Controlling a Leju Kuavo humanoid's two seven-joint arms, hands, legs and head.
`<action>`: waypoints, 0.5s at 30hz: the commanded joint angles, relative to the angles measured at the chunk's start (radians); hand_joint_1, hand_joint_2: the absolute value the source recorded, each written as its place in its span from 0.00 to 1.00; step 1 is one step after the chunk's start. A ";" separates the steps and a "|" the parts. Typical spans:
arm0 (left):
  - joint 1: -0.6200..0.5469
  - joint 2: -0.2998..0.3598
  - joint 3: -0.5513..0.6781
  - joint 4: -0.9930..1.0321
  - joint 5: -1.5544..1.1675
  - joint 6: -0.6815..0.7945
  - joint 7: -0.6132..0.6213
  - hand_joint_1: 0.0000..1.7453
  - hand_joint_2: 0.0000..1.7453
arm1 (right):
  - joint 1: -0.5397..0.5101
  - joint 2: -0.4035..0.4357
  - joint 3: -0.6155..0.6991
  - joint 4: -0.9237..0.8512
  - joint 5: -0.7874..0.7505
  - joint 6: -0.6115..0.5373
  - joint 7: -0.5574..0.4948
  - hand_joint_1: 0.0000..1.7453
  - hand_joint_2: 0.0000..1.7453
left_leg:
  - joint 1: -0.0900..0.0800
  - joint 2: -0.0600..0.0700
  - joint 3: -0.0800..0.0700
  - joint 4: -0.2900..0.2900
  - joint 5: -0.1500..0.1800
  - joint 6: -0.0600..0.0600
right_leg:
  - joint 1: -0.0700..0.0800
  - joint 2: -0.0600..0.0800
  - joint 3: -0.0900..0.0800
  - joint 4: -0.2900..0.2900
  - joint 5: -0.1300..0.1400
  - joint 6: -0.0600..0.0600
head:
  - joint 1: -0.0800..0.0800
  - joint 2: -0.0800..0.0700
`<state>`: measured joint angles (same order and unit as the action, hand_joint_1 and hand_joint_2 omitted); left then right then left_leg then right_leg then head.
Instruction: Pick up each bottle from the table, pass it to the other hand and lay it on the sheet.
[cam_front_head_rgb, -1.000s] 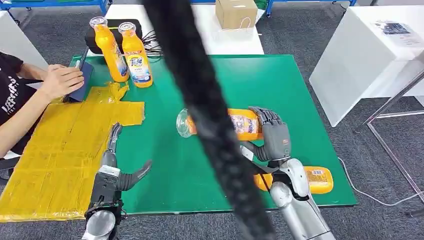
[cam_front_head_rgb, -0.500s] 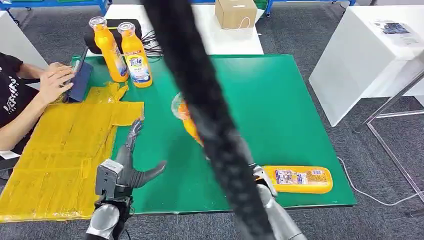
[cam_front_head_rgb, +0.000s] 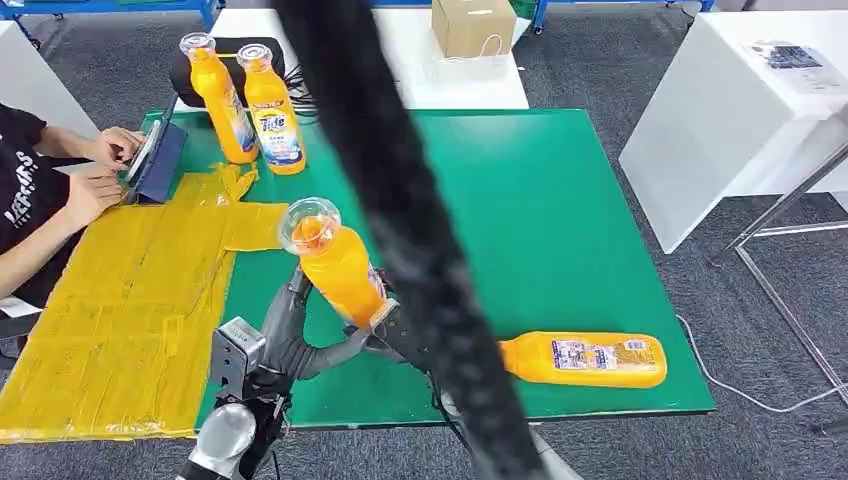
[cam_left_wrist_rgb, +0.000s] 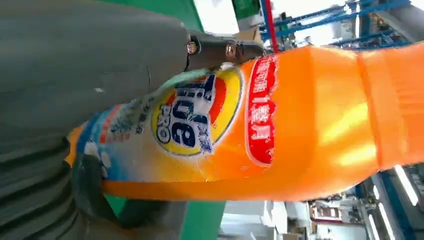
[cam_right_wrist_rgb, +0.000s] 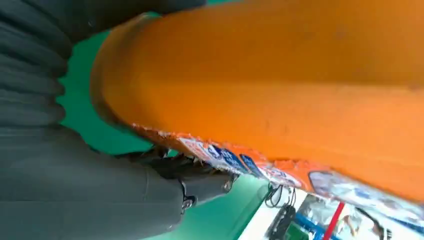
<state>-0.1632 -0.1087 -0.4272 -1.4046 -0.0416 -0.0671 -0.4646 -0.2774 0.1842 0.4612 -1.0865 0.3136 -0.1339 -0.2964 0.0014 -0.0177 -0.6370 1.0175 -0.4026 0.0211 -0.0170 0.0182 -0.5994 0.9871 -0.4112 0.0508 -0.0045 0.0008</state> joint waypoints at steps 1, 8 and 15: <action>-0.039 0.036 -0.090 0.010 0.019 -0.027 0.001 0.00 1.00 | -0.078 0.004 0.087 0.092 0.005 -0.002 0.000 1.00 1.00 | 0.000 0.002 0.002 0.000 -0.001 -0.001 | 0.000 0.000 0.001 0.000 0.000 -0.001 | 0.000 0.000; -0.042 0.035 -0.106 0.012 0.047 -0.028 -0.001 0.00 1.00 | -0.079 -0.003 0.130 0.100 0.030 -0.024 -0.009 1.00 1.00 | 0.000 0.003 0.006 -0.001 -0.002 -0.002 | 0.001 0.000 0.005 -0.001 -0.002 -0.003 | 0.000 0.000; -0.049 0.028 -0.082 0.048 0.061 -0.011 0.005 1.00 1.00 | -0.045 -0.021 0.204 0.031 0.064 -0.016 -0.030 1.00 1.00 | 0.000 0.001 0.002 0.000 -0.001 -0.001 | 0.001 -0.001 0.002 0.000 -0.001 -0.001 | 0.000 0.000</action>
<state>-0.1747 -0.0984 -0.4704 -1.4187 0.0172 -0.0813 -0.4688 -0.3008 0.1896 0.5433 -1.0559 0.3544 -0.1595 -0.3166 0.0013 -0.0176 -0.6370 1.0175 -0.4026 0.0211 -0.0171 0.0183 -0.5997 0.9871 -0.4112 0.0508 -0.0042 0.0008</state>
